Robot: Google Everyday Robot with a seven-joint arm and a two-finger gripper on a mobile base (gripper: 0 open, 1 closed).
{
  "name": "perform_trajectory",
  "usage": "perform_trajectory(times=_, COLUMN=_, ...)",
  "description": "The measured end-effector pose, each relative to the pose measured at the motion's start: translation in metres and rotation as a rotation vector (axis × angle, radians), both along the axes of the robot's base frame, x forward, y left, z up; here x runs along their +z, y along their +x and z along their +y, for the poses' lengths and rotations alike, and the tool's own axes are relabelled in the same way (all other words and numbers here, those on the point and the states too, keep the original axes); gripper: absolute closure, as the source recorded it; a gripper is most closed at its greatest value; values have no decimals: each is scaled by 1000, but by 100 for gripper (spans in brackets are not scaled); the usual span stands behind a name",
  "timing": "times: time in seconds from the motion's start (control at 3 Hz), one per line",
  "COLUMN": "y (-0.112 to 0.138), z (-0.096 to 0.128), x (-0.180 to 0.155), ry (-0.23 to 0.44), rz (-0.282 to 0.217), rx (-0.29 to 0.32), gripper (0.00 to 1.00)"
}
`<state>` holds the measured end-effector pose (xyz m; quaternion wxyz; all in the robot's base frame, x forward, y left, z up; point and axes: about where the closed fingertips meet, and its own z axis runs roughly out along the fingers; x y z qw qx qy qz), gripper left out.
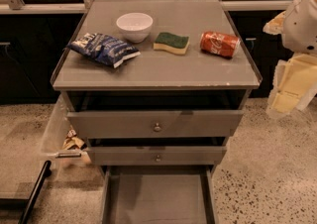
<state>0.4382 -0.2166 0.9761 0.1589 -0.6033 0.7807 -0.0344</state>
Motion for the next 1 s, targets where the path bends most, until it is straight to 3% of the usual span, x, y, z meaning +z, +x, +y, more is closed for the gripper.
perform_trajectory(times=0.33, y=7, z=4, x=1, ry=4, rz=-21, rx=8, gripper=0)
perform_trajectory(times=0.67, y=36, z=13, x=0, ry=-2, rz=-70, rx=40, gripper=0)
perform_trajectory(times=1.0, y=89, z=20, x=3, ry=7, rz=-141, rx=74, gripper=0)
